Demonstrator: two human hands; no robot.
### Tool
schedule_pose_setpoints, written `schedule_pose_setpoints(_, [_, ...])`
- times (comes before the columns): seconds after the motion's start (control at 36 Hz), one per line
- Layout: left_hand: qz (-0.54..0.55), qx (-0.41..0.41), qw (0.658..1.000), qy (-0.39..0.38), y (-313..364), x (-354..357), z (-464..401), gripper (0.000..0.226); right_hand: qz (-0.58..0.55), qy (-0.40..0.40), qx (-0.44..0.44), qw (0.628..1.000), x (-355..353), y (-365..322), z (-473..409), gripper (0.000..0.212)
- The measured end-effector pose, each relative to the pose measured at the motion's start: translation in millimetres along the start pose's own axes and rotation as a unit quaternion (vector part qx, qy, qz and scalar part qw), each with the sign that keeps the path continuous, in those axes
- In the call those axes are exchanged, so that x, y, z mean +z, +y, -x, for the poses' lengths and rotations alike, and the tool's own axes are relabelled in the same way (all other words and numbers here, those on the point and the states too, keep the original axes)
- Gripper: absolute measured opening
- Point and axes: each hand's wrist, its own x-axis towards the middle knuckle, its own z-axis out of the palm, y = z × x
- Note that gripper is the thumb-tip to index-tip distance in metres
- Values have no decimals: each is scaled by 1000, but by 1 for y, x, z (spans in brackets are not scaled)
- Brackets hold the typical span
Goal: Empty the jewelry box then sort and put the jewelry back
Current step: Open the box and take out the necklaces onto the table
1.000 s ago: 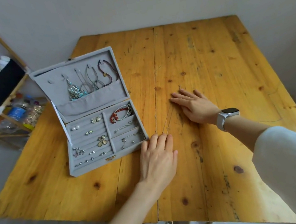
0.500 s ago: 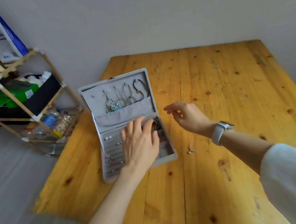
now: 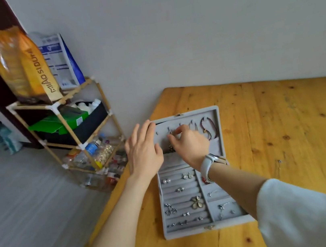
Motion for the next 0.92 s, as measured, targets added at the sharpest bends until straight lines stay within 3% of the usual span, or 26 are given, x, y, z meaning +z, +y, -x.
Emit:
schedule_pose_setpoints(0.25, [53,13,997,56,-3,10,-1,62,-14,37,35,999,17,-13,-2,22])
schedule_pose_setpoints(0.64, [44,16,999,6,-4,1,4,65,22,99,16,995,16,-13,-2,24])
schedule_pose_setpoints(0.92, [63,22,998,0,-9,-1,4,64,-141,113,102,978,26,-20,0,20])
